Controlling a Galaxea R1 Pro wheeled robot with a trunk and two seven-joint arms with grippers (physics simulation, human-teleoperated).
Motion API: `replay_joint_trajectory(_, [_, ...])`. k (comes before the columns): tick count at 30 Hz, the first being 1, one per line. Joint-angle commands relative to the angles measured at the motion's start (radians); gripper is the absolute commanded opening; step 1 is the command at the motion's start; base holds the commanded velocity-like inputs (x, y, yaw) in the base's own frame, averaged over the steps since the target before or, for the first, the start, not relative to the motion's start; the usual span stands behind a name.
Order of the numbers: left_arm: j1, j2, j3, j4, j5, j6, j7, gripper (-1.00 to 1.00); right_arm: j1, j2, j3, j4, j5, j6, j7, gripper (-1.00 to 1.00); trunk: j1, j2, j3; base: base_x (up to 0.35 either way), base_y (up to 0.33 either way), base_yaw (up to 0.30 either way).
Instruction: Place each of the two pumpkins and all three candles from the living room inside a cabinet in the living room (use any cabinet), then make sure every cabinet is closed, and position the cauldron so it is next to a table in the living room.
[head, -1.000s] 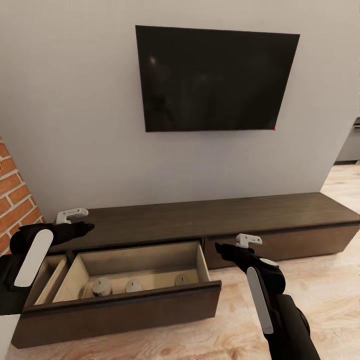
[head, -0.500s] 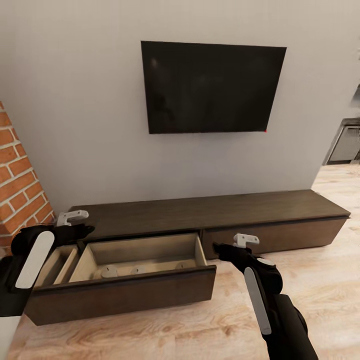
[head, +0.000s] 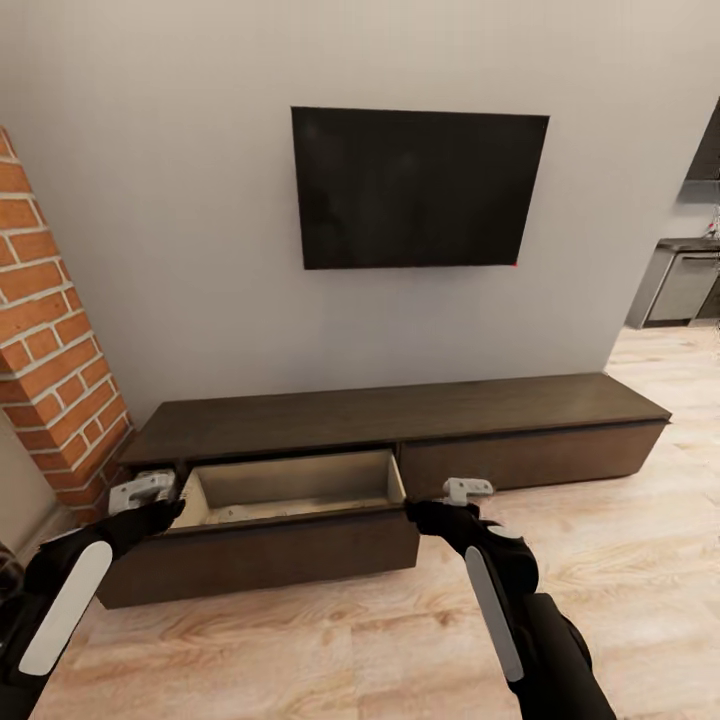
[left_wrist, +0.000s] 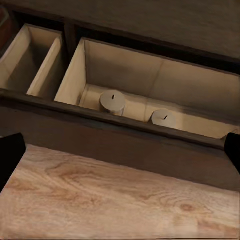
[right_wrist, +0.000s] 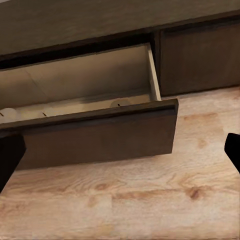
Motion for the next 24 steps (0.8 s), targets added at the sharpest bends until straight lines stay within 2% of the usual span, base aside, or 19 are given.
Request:
replay_joint_trajectory(1, [0.008,-0.011,0.000,0.000,0.010,-0.014,0.015,1.00,0.001,0.000,0.015,0.019,-0.010,-0.013,-0.011,1.00,-0.005,0.007,0.002,-0.342,0.000,0.000])
replay_joint_trajectory(5, [0.034,-0.043,0.000,0.007,0.008,-0.054,0.027,1.00,0.003,0.001,0.033,0.137,-0.011,-0.116,-0.012,1.00,-0.020,0.035,0.015,-0.342,0.000,0.000])
replay_joint_trajectory(8, [0.063,-0.057,-0.001,0.021,0.004,-0.128,0.029,1.00,0.004,0.003,0.041,0.279,-0.011,-0.278,-0.011,1.00,-0.032,0.056,0.024,-0.342,0.000,0.000])
replay_joint_trajectory(10, [0.070,-0.061,-0.002,0.059,0.003,-0.169,0.026,1.00,0.006,0.004,0.055,0.321,-0.010,-0.341,-0.011,1.00,-0.039,0.070,0.030,-0.342,0.000,0.000])
replay_joint_trajectory(14, [0.076,-0.064,-0.016,0.144,0.002,-0.262,0.023,1.00,0.009,0.004,0.093,0.359,-0.011,-0.395,-0.030,1.00,-0.055,0.098,0.043,-0.342,0.000,0.000])
replay_joint_trajectory(20, [0.077,-0.064,-0.028,0.214,0.001,-0.306,0.036,1.00,0.014,0.004,0.106,0.378,-0.012,-0.414,-0.059,1.00,-0.078,0.140,0.067,-0.343,0.000,0.000])
replay_joint_trajectory(24, [0.077,-0.070,-0.030,0.310,0.004,-0.323,0.042,1.00,0.017,0.002,0.106,0.411,-0.012,-0.453,-0.065,1.00,-0.093,0.168,0.084,-0.322,0.000,0.007])
